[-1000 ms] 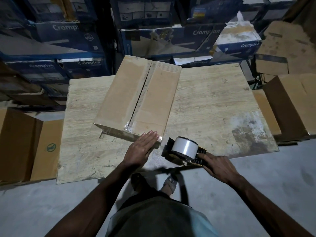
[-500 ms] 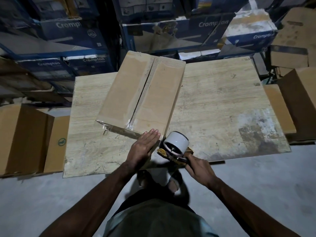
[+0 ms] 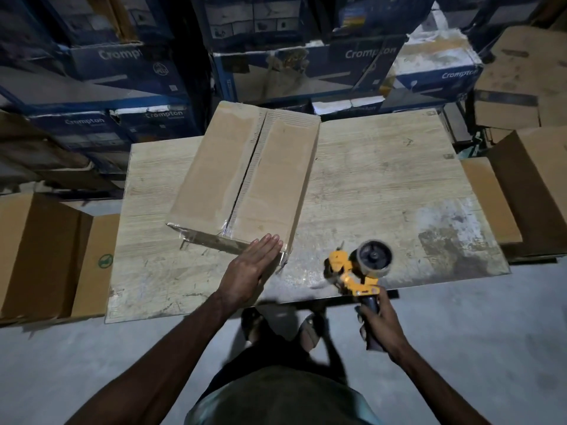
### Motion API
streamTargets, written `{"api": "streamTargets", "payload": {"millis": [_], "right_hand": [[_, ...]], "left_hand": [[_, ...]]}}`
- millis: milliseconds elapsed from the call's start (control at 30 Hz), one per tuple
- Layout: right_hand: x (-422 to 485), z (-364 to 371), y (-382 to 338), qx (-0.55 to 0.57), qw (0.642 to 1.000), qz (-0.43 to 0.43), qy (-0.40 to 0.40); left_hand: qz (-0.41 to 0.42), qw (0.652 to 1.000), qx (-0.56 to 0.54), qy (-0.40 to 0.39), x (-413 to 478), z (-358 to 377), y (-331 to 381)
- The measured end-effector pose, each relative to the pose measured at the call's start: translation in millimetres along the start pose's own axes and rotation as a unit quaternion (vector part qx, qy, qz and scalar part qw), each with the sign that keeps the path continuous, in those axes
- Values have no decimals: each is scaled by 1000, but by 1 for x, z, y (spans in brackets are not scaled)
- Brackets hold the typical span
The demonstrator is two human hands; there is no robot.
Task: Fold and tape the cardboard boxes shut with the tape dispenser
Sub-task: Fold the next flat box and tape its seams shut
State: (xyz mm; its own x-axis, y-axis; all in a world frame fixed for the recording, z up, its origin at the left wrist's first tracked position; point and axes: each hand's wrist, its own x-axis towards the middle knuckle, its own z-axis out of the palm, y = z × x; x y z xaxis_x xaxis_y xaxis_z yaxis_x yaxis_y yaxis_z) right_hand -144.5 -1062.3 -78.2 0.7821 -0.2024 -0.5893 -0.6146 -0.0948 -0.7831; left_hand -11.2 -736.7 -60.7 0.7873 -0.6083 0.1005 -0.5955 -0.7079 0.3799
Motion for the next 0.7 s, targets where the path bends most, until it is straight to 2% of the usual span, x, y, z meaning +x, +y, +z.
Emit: {"api": "streamTargets", "payload": {"millis": [100,200,300,367,500,567,600,667,700], "right_hand": [[33,6,-10,164,983,33,77],[65,15,-18,305,940,68,138],[80,26,-24,367,909,59,190],[82,35,-24,378,903,63,195],[77,47,-18,296,932,79,193],[66,49,-23,134,948,113,267],[59,49,-24,50,937,121,323],[39,50,-34,-59,911,45,405],[32,47,-40,-111,906,-34,407]], "left_hand": [[-25,1000,-2,2,5,15,18],[-94,994,-52,2,12,33,46],[-94,992,-84,-6,15,33,62],[-83,990,-111,-7,15,18,63],[-120,984,-130,35,2,-30,43],[-154,977,-124,85,-15,-54,17],[-168,973,-116,104,-25,-66,0],[-212,969,-88,90,-46,-89,-35],[-223,970,-65,68,-56,-100,-52]]}}
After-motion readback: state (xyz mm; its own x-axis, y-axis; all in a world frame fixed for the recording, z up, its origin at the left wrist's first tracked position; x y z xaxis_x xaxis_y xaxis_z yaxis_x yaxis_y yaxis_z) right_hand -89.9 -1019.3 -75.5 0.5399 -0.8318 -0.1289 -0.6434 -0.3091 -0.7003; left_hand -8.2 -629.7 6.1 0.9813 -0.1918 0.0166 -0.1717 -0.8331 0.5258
